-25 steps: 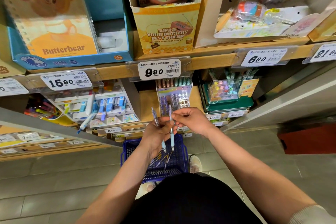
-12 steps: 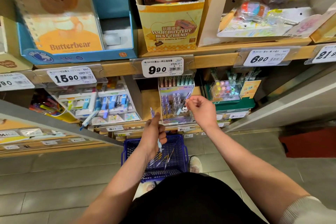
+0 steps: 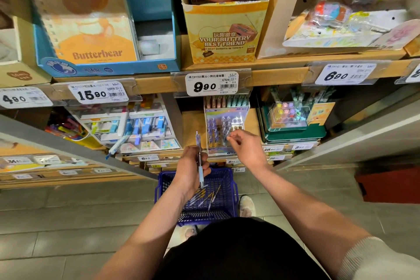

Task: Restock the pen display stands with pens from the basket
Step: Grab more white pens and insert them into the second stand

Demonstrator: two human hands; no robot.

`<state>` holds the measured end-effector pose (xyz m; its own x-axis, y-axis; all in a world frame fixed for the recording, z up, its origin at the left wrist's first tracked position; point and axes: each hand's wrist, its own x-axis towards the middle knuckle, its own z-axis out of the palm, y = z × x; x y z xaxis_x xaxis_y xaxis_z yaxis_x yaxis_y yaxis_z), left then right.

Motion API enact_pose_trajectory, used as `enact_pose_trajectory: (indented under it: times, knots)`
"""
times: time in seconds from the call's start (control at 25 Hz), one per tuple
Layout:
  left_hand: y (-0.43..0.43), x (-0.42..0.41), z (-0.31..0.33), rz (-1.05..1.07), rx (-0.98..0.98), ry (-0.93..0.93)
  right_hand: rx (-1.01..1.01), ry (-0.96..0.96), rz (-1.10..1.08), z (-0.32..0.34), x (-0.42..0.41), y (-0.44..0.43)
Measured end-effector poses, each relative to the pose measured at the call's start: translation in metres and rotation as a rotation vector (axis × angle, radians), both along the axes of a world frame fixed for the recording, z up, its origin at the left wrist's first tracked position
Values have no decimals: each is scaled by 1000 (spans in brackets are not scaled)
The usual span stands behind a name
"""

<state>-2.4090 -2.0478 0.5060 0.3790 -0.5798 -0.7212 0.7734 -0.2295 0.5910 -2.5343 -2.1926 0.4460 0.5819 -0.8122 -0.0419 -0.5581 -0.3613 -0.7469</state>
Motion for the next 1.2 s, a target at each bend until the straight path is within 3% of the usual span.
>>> enact_pose_trajectory:
  times: [0.12, 0.44, 0.6, 0.72, 0.8, 0.96, 1.08, 1.2]
  knots:
    - [2, 0, -2, -26, -16, -74, 17, 114, 47, -8, 4, 2]
    - [2, 0, -6, -164, -2, -275, 55, 177, -33, -7, 8, 0]
    - [-6, -4, -6, -136, -1, -249, 136, -37, -159, 14, -1, 6]
    - [-12, -12, -6, -175, 3, -272, 473, -222, -59, 35, -6, 16]
    - [-15, -18, -4, -225, 1, -284, 585, -267, -4, 44, -6, 18]
    - [-18, -22, -2, -258, 52, -298, 623, -386, -67, 52, -12, 9]
    - [-12, -16, -3, -181, 62, -195, 584, -510, -300, 49, -27, -10]
    - [-5, -14, -5, -123, 65, -147, 416, -421, -390, 39, -33, -25]
